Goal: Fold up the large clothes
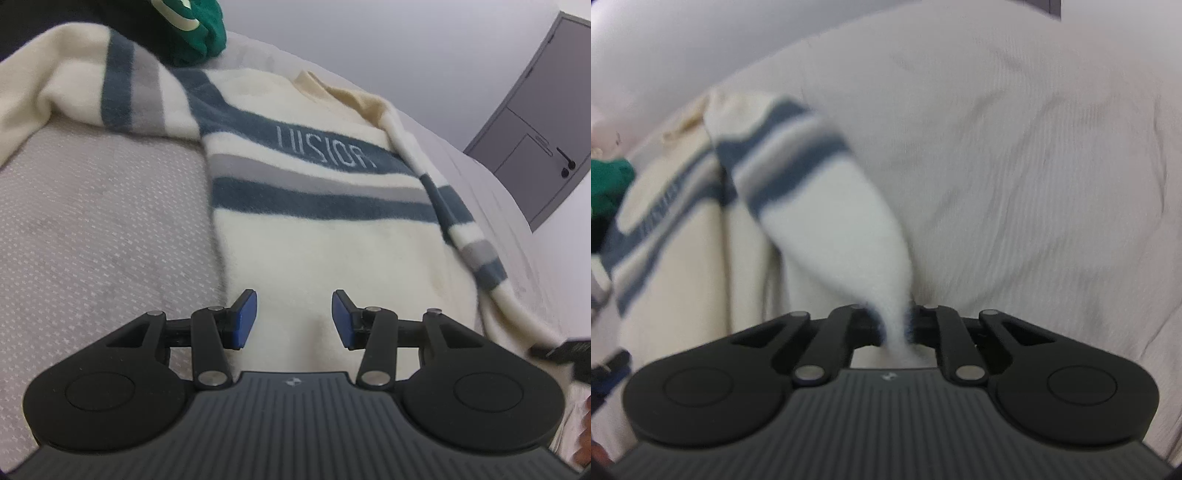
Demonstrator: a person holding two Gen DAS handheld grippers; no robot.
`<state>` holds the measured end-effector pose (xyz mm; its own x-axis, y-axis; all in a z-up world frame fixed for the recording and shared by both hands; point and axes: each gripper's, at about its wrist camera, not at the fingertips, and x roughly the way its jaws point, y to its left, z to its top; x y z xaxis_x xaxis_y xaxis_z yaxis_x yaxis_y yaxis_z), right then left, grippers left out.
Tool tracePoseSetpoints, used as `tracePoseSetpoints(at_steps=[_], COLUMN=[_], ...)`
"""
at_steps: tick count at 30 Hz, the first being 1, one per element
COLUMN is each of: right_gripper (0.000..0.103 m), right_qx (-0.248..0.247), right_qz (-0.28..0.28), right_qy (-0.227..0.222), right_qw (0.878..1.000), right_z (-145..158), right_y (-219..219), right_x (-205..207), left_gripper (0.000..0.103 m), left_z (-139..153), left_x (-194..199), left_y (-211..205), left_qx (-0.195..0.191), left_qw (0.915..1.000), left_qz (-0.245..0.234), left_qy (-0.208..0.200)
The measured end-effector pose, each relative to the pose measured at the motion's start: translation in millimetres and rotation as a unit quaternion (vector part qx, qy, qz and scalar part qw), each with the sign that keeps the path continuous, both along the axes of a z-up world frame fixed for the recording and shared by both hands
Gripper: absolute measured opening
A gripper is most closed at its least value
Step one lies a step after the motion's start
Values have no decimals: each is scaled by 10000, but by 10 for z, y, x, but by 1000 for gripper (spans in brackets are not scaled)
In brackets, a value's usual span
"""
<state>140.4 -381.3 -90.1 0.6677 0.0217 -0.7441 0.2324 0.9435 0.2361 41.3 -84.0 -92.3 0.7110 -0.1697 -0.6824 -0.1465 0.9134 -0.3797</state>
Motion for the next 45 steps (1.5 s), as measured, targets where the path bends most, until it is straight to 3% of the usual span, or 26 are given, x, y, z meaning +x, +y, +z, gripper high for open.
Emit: tracePoseSetpoints(at_steps=[5, 11, 16, 19, 24, 28, 36, 39, 41, 42, 43, 45], right_gripper=[10, 9, 9, 9, 10, 10, 12, 24, 47, 69, 80, 80], right_qx=[-1199, -2305, -2489, -2404, -2309, -2027, -1974, -1856, -1754, -1707, -1648, -1525], right_qz=[237, -87, -430, -542, -553, -450, -408, -549, -583, -611, -643, -614], right_qy=[-844, -1226, -1310, -1230, -939, -930, -1434, -1476, -1555, -1609, -1652, -1698], right_qw=[9889, 9653, 9587, 9613, 9669, 9738, 9689, 9699, 9704, 9702, 9703, 9717], right_z=[690, 1367, 1568, 1378, 642, 98, -306, -180, -95, -45, 3, 93], right_y=[-295, -798, -1114, -1236, -1382, -1455, -1376, -1334, -1272, -1237, -1203, -1097], right_x=[356, 1340, 2223, 2729, 3429, 3786, 3765, 3635, 3506, 3421, 3327, 3129], left_gripper=[51, 51, 51, 51, 51, 51, 51, 51, 51, 51, 51, 51], left_z=[53, 115, 109, 118, 47, -40, -167, -166, -151, -142, -127, -86], left_x=[25, 74, 197, 288, 512, 714, 890, 868, 836, 815, 792, 732], left_y=[44, 91, 135, 156, 210, 317, 338, 323, 337, 340, 348, 367], left_qx=[70, 271, 448, 720, 1306, 1307, 1386, 1404, 1284, 1222, 1175, 1076], left_qw=[9998, 9987, 9975, 9953, 9889, 9885, 9868, 9869, 9888, 9898, 9905, 9917], left_qz=[152, 348, 477, 556, 651, 742, 818, 771, 737, 716, 700, 662], left_qy=[-99, -251, -274, -317, -270, -161, -154, -175, -162, -161, -169, -218])
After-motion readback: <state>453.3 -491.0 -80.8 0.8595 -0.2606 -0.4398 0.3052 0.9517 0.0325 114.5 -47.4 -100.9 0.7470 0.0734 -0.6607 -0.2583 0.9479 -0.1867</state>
